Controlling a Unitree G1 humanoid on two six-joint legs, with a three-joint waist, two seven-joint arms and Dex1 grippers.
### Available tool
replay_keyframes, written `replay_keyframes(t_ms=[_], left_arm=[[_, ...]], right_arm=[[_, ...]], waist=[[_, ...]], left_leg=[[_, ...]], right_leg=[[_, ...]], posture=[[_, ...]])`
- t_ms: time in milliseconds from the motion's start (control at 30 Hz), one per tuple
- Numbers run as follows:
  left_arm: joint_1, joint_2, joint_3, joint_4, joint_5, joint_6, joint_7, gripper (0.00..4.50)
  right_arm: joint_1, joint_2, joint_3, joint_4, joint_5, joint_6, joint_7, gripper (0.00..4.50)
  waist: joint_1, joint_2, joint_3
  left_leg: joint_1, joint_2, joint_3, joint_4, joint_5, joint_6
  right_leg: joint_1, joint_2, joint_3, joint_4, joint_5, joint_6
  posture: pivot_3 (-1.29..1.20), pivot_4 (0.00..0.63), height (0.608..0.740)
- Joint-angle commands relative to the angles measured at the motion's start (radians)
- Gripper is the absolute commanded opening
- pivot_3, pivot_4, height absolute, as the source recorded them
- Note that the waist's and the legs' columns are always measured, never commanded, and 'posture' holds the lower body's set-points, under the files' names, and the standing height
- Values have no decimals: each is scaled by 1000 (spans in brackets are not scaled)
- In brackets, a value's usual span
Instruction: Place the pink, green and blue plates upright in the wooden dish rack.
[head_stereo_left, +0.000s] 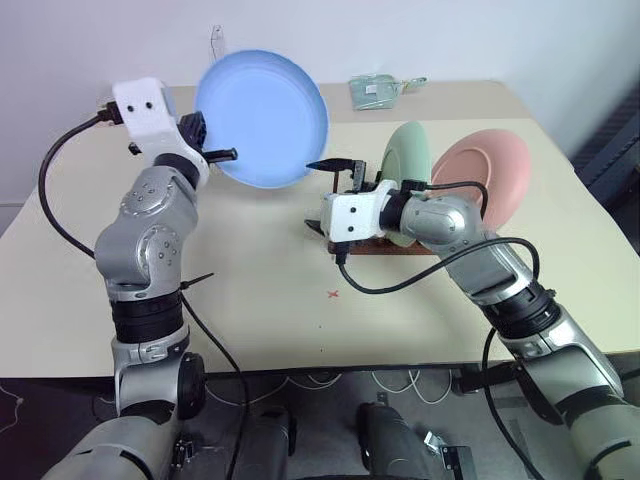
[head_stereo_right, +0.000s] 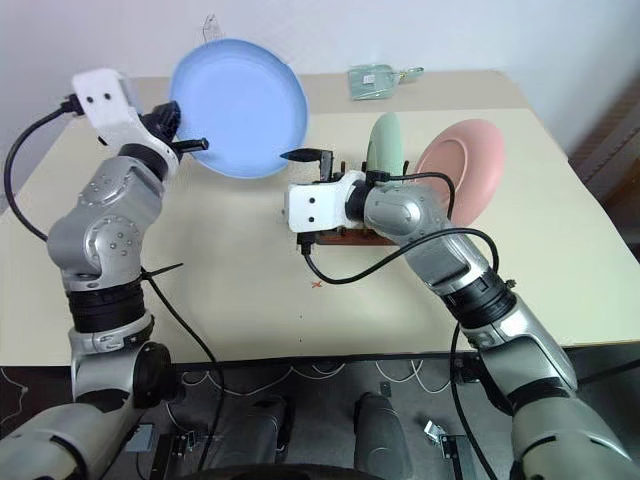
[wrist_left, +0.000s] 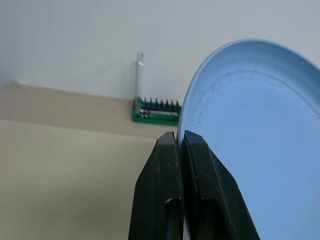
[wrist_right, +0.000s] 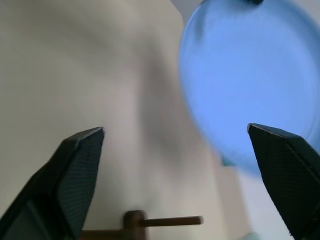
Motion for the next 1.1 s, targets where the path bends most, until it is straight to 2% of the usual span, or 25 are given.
replay_keyframes(t_ms=[33,133,333,433,533,667,767,833,900,967,1067,1100], left_arm=[[-51,-11,-11,-92,-23,57,2,0],[-52,-12,-33,-122,-32,103,-25,0],[-51,-20,0,-139,-62,158,-35,0],[-50,-24,7,-143,-69,164,-44,0],[-45,-35,24,-138,-78,169,-40,0],[-60,-65,70,-125,-105,163,-26,0],[-115,-95,161,-105,-159,72,-21,910],[-150,-111,220,-86,-187,31,9,1867],[-198,-115,338,-27,-227,-48,77,2930],[-202,-75,389,17,-226,-103,80,2930],[-173,-7,371,46,-189,-149,58,2930],[-134,52,379,81,-166,-187,10,2930]], right_arm=[[-50,22,-1,39,-89,-88,-58,4495],[-64,45,-2,96,-122,-118,-77,4495],[-83,70,4,208,-196,-181,-106,4495],[-83,73,-1,224,-213,-197,-106,3670],[-74,78,-9,213,-215,-204,-102,2258],[-64,81,-15,199,-222,-210,-107,105],[-54,78,-25,183,-224,-214,-114,0],[-50,77,-28,179,-225,-215,-113,0],[-43,78,-34,172,-218,-220,-115,0],[-34,90,-55,159,-185,-202,-112,0],[-24,113,-89,138,-135,-166,-103,0],[-17,154,-142,86,-30,-95,-85,0]], waist=[[3,0,0],[3,0,0],[1,0,0],[0,0,0],[1,0,0],[1,0,0],[3,-1,0],[4,-1,0],[3,-1,0],[-2,0,0],[-4,0,0],[-1,0,0]], left_leg=[[0,0,0,0,0,0],[0,0,0,0,0,0],[0,0,0,0,0,0],[0,0,0,0,0,-1],[0,0,0,0,1,-1],[0,0,0,0,1,-1],[0,0,-1,0,1,-1],[0,0,-1,0,1,-1],[0,0,-1,0,1,-1],[1,0,0,0,1,-1],[1,1,0,-1,1,-2],[1,1,0,-1,1,-2]], right_leg=[[0,0,0,0,0,0],[1,0,0,0,0,0],[1,0,0,0,0,0],[0,0,0,0,0,0],[0,0,0,0,0,0],[1,0,0,0,0,0],[0,0,0,0,0,0],[1,0,0,0,0,0],[1,0,0,-1,0,0],[1,0,0,-1,0,0],[0,1,0,0,0,0],[1,1,0,0,0,0]], posture=[[0,150,740],[0,150,740],[0,150,740],[0,150,740],[0,150,740],[0,150,740],[0,150,740],[0,150,740],[0,150,740],[0,150,740],[0,150,740],[0,150,740]])
